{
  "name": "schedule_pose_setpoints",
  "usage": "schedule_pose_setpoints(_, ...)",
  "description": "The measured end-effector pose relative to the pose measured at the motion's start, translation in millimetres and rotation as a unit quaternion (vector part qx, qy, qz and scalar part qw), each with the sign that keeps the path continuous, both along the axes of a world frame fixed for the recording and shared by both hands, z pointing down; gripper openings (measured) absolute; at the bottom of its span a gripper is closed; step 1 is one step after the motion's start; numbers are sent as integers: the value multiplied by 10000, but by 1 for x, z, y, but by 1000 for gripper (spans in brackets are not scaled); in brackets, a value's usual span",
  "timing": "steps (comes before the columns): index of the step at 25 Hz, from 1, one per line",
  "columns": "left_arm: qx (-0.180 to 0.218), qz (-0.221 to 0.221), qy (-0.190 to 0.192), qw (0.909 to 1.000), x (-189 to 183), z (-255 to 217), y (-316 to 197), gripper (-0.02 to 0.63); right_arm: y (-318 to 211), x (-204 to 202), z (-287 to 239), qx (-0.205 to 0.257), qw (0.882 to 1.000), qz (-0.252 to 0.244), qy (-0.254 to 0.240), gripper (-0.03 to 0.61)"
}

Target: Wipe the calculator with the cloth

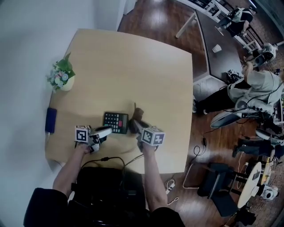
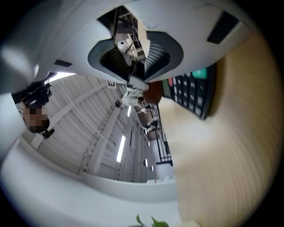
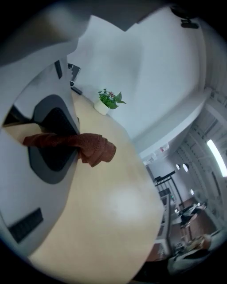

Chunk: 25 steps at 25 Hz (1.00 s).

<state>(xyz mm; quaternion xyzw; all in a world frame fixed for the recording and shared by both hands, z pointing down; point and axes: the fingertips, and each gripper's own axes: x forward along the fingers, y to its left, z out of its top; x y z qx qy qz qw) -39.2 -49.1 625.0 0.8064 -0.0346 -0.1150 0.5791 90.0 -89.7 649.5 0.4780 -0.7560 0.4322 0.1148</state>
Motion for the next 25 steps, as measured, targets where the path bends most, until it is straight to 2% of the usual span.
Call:
schedule_pose_setpoints(2, -1, 361, -410, 9985, 16, 21, 24, 109, -25, -4, -14, 368, 9979, -410, 329, 61)
schedule_pose_setpoints(3, -77, 413, -480, 9980, 23, 28, 31, 109, -35, -10, -16, 464, 9959, -647, 434, 61)
schedule_pose_setpoints(6, -288, 207, -444, 9984, 37, 36, 32, 103, -44, -28, -7, 380, 9890, -1284, 631, 61)
schedule_pose_setpoints(8, -347, 24, -540, 9979, 39, 38, 28, 98, -35, -36, 1, 241, 9869, -1463, 638, 61)
schedule_pose_setpoints(12, -272, -53, -484, 9984, 41, 33, 24, 97, -6, -37, 0, 169, 9914, -1207, 480, 61)
schedule_pose_setpoints(16, -285, -178, -585, 9977, 37, 39, 22, 83, 36, -39, 2, 57, 9951, -965, 215, 61)
schedule_pose_setpoints(19, -323, -277, -561, 9975, 36, 40, 22, 67, 71, -44, 7, -148, 9965, -821, -54, 61)
schedule_pose_setpoints(21, -320, -326, -481, 9978, 37, 36, 21, 63, 96, -49, 13, -403, 9950, -902, -155, 61)
schedule_pose_setpoints(23, -310, -335, -468, 9979, 38, 35, 21, 61, 112, -46, 16, -577, 9931, -1015, -69, 60)
schedule_pose_setpoints(25, -287, -333, -543, 9976, 37, 37, 20, 60, 101, -31, 9, -426, 9943, -959, 203, 60)
